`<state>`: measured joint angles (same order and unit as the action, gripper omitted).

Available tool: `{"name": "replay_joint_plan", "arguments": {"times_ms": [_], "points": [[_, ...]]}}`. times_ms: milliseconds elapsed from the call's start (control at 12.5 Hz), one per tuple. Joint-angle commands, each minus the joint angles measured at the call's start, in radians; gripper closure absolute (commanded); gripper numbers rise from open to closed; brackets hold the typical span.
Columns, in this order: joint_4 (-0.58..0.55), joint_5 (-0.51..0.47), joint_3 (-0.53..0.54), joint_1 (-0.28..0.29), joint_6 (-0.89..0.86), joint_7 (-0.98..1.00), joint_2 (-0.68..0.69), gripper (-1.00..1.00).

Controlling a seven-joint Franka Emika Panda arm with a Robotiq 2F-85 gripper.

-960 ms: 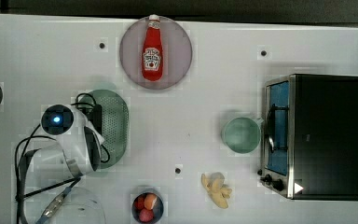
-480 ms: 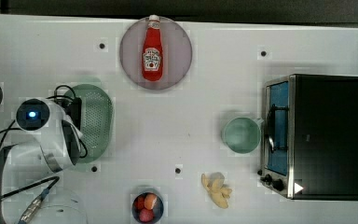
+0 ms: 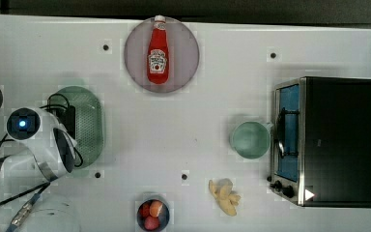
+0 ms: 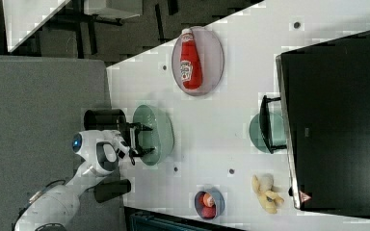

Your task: Drag strainer right to left.

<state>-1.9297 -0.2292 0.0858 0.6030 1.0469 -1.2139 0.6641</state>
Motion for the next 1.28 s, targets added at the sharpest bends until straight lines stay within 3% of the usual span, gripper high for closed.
{"name": "replay_joint_plan", "arguments": {"times_ms": [80, 640, 800, 1280], "points": [[0.042, -0.004, 0.01, 0.023, -0.01, -0.074, 0.005, -1.0], [0.067, 0.008, -0.009, 0.042, -0.035, -0.058, -0.001, -1.0], [0.049, 0.08, -0.061, 0.041, -0.076, 0.08, -0.072, -1.0], [0.039, 0.093, -0.331, 0.019, -0.405, 0.59, -0.411, -1.0]]}}
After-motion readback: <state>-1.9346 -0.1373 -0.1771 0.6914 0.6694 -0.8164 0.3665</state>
